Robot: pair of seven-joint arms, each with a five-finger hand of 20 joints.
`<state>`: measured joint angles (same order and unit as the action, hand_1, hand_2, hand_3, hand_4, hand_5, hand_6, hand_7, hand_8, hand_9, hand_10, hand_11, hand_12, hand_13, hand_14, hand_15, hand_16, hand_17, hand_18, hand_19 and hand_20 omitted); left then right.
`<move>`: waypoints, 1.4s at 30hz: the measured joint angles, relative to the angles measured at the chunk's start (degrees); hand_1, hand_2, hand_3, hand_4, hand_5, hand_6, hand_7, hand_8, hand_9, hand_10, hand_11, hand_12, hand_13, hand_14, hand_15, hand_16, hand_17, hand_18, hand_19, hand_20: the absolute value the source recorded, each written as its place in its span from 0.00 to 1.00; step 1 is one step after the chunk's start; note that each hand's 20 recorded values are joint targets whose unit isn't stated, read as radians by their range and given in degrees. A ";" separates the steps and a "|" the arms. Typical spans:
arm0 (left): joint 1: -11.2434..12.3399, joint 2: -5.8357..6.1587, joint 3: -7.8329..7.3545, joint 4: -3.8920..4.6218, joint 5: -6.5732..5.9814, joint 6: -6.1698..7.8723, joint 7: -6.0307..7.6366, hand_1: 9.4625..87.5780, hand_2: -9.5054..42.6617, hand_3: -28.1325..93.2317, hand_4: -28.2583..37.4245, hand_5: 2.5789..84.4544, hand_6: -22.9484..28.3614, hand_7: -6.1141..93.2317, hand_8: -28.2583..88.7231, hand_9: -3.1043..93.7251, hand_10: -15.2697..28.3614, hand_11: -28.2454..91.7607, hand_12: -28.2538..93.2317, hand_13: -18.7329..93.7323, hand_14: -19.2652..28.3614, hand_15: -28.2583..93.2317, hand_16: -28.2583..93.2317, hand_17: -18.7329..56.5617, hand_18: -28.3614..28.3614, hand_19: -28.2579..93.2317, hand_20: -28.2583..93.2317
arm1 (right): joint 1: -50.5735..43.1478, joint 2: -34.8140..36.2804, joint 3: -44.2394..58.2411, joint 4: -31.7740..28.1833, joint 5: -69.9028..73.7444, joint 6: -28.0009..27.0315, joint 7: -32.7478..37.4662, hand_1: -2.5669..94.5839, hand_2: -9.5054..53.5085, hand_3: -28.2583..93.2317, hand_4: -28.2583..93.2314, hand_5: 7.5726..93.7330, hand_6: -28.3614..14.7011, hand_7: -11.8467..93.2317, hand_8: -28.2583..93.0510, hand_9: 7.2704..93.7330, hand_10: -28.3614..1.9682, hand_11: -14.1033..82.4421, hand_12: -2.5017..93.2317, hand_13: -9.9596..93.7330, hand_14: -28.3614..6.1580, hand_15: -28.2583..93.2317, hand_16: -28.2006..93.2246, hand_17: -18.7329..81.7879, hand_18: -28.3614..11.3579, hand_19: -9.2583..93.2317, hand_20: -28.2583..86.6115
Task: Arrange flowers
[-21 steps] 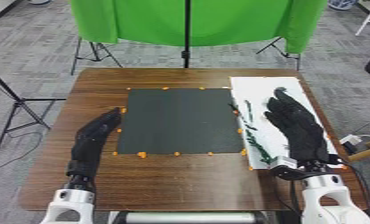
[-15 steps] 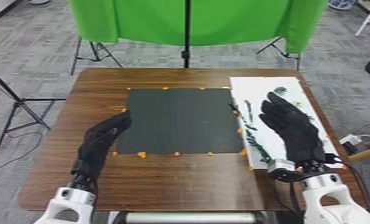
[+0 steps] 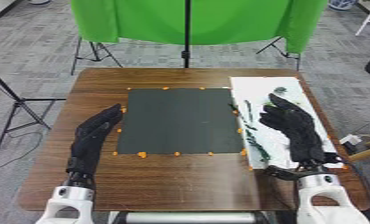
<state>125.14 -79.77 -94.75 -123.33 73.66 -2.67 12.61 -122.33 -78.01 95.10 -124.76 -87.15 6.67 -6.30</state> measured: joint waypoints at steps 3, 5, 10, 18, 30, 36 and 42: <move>0.10 -0.01 -0.18 -0.01 0.02 -0.28 -0.43 0.22 0.04 0.77 0.19 0.56 0.48 0.15 0.19 0.49 0.61 0.32 0.34 0.45 0.71 0.31 0.25 0.30 0.73 0.26 0.40 | -0.68 1.53 -1.40 -0.18 -10.73 9.47 0.99 0.27 0.00 0.69 0.00 0.59 0.55 0.26 0.16 0.66 0.36 0.33 0.24 0.71 0.40 0.56 0.42 0.53 0.20 0.70 0.66; 0.11 -0.01 -0.20 -0.01 0.02 -0.40 -0.66 0.22 0.04 0.77 0.19 0.56 0.48 0.15 0.19 0.49 0.61 0.32 0.34 0.45 0.71 0.31 0.25 0.30 0.73 0.26 0.40 | -0.91 3.10 -2.14 0.14 -14.82 13.04 2.65 0.28 0.00 0.73 0.00 0.61 0.55 0.27 0.17 0.67 0.36 0.35 0.25 0.71 0.41 0.60 0.42 0.54 0.20 0.75 0.67; 0.09 -0.04 -0.32 -0.01 1.15 -1.45 -1.07 0.22 0.04 0.77 0.19 0.56 0.48 0.15 0.19 0.49 0.61 0.31 0.34 0.45 0.71 0.31 0.26 0.29 0.73 0.26 0.40 | -1.87 7.78 -2.43 0.18 -25.99 10.76 11.45 0.32 0.00 0.74 0.00 0.66 0.54 0.27 0.17 0.71 0.36 0.37 0.25 0.74 0.43 0.65 0.43 0.58 0.21 0.81 0.68; 0.29 -0.25 -1.10 -0.12 2.71 -3.16 -2.37 0.23 0.04 0.77 0.19 0.55 0.48 0.15 0.19 0.49 0.61 0.31 0.34 0.45 0.71 0.31 0.26 0.29 0.73 0.26 0.40 | -2.94 14.84 -2.61 0.64 -49.39 -0.30 15.99 0.39 0.00 0.60 0.00 0.69 0.54 0.28 0.17 0.74 0.35 0.37 0.26 0.77 0.46 0.66 0.43 0.62 0.23 0.86 0.67; 0.26 -0.52 -1.57 -0.21 5.18 -5.65 -3.91 0.23 0.04 0.76 0.20 0.55 0.48 0.15 0.19 0.48 0.61 0.31 0.34 0.45 0.72 0.30 0.26 0.29 0.73 0.25 0.40 | -0.55 19.53 -6.40 4.53 -61.40 -1.70 18.31 0.35 0.00 0.72 0.00 0.73 0.54 0.28 0.18 0.79 0.37 0.39 0.26 0.81 0.51 0.68 0.43 0.68 0.28 0.90 0.65; 0.16 -0.49 -1.87 -0.21 5.30 -5.92 -4.22 0.23 0.03 0.76 0.20 0.55 0.48 0.15 0.19 0.48 0.61 0.31 0.34 0.45 0.72 0.30 0.26 0.28 0.73 0.25 0.40 | 3.22 19.95 -8.97 8.70 -62.96 -1.61 19.49 0.39 0.00 0.75 0.00 0.74 0.55 0.30 0.18 0.80 0.39 0.41 0.26 0.83 0.54 0.68 0.44 0.69 0.30 0.91 0.65; 0.15 -0.52 -1.94 -0.21 5.32 -6.36 -4.56 0.23 0.04 0.76 0.20 0.55 0.48 0.15 0.19 0.48 0.61 0.31 0.34 0.44 0.71 0.30 0.26 0.28 0.73 0.25 0.39 | 5.00 19.84 -9.55 10.37 -65.57 -1.40 20.43 0.43 0.00 0.77 0.00 0.76 0.59 0.38 0.19 0.82 0.44 0.51 0.29 0.85 0.59 0.72 0.45 0.73 0.34 0.96 0.65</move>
<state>125.29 -80.29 -96.69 -123.54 78.98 -9.03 8.05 -117.33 -58.17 85.55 -114.39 -152.72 5.27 14.13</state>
